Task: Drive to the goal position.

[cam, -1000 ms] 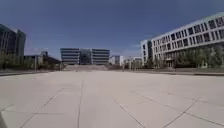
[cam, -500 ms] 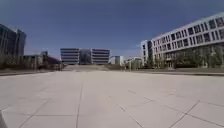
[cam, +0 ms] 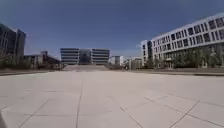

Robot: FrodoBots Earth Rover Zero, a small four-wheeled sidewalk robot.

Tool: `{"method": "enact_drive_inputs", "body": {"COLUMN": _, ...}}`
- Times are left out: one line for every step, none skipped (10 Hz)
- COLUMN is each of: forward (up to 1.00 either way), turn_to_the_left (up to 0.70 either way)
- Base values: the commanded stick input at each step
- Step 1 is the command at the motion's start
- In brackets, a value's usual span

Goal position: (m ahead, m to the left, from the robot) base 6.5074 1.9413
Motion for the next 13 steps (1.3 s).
{"method": "enact_drive_inputs", "body": {"forward": 0.09, "turn_to_the_left": -0.05}}
{"method": "enact_drive_inputs", "body": {"forward": 0.09, "turn_to_the_left": -0.05}}
{"method": "enact_drive_inputs", "body": {"forward": 0.09, "turn_to_the_left": -0.05}}
{"method": "enact_drive_inputs", "body": {"forward": 0.09, "turn_to_the_left": -0.05}}
{"method": "enact_drive_inputs", "body": {"forward": 0.09, "turn_to_the_left": -0.05}}
{"method": "enact_drive_inputs", "body": {"forward": 0.09, "turn_to_the_left": -0.05}}
{"method": "enact_drive_inputs", "body": {"forward": 0.09, "turn_to_the_left": -0.05}}
{"method": "enact_drive_inputs", "body": {"forward": 0.09, "turn_to_the_left": -0.05}}
{"method": "enact_drive_inputs", "body": {"forward": 0.09, "turn_to_the_left": -0.05}}
{"method": "enact_drive_inputs", "body": {"forward": 0.09, "turn_to_the_left": -0.05}}
{"method": "enact_drive_inputs", "body": {"forward": 0.09, "turn_to_the_left": -0.05}}
{"method": "enact_drive_inputs", "body": {"forward": 0.09, "turn_to_the_left": -0.05}}
{"method": "enact_drive_inputs", "body": {"forward": 0.09, "turn_to_the_left": -0.05}}
